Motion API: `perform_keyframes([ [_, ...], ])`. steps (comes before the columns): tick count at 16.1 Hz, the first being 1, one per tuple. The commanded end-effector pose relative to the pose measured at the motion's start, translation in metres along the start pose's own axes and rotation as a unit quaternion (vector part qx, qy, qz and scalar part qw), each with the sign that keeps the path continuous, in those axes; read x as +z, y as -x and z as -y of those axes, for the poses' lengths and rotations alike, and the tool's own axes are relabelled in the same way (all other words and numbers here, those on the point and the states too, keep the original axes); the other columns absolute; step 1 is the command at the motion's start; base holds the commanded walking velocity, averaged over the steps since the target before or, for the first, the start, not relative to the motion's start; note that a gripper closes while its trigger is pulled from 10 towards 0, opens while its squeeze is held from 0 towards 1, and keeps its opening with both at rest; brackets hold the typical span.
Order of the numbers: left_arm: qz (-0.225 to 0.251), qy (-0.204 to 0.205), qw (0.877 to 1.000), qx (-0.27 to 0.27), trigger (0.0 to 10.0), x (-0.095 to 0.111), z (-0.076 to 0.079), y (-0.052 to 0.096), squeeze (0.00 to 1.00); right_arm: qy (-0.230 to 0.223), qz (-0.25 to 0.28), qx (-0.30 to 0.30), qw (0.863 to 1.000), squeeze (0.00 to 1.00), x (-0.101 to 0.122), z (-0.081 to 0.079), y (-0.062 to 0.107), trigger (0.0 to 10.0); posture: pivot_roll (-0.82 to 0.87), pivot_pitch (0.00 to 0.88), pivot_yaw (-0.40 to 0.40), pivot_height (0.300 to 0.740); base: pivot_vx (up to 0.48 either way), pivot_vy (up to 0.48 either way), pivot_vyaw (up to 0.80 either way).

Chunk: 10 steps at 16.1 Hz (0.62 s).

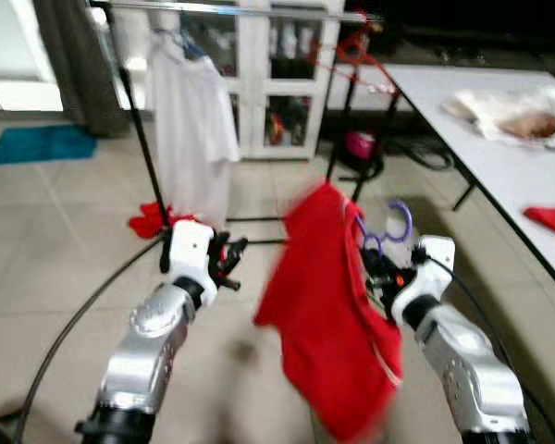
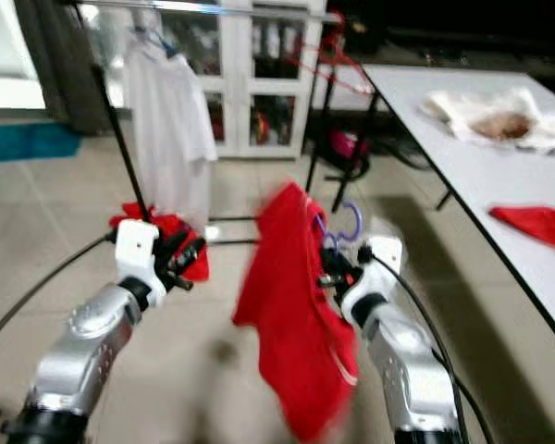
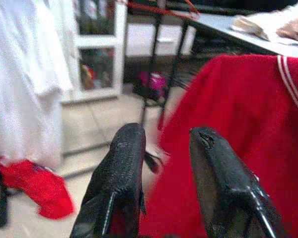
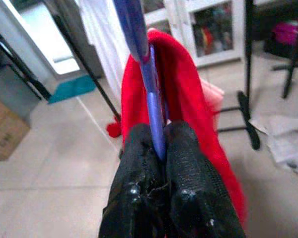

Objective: Hang hanger

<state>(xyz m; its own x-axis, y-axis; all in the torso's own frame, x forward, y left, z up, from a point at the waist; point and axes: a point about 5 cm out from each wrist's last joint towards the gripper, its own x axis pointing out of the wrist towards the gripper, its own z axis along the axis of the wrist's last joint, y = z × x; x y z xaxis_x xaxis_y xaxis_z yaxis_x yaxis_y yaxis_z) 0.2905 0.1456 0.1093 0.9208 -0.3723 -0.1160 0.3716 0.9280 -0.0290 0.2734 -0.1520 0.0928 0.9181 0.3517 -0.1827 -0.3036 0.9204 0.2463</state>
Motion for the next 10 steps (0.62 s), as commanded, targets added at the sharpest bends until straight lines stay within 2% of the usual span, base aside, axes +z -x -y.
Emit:
perform_keyframes([
  [1, 0.007, -0.005, 1.000, 0.013, 10.0, 0.005, -0.009, 0.000, 0.00, 0.012, 0.046, 0.028, 0.998, 0.00, 0.023, -0.013, -0.009, 10.0, 0.00, 0.000, -0.055, 0.740, 0.386, 0.000, 0.00],
  [5, 0.003, 0.007, 1.000, 0.000, 10.0, 0.007, -0.007, -0.004, 0.00, 0.006, 0.063, 0.017, 0.998, 0.00, 0.034, -0.016, -0.010, 10.0, -0.02, 0.000, -0.034, 0.740, 0.390, 0.000, 0.00],
  [10, -0.002, 0.001, 1.000, 0.001, 10.0, 0.006, -0.006, -0.004, 0.00, -0.005, 0.055, 0.024, 0.998, 0.00, 0.027, -0.022, -0.015, 10.0, -0.02, 0.000, -0.058, 0.740, 0.391, 0.000, 0.00],
])
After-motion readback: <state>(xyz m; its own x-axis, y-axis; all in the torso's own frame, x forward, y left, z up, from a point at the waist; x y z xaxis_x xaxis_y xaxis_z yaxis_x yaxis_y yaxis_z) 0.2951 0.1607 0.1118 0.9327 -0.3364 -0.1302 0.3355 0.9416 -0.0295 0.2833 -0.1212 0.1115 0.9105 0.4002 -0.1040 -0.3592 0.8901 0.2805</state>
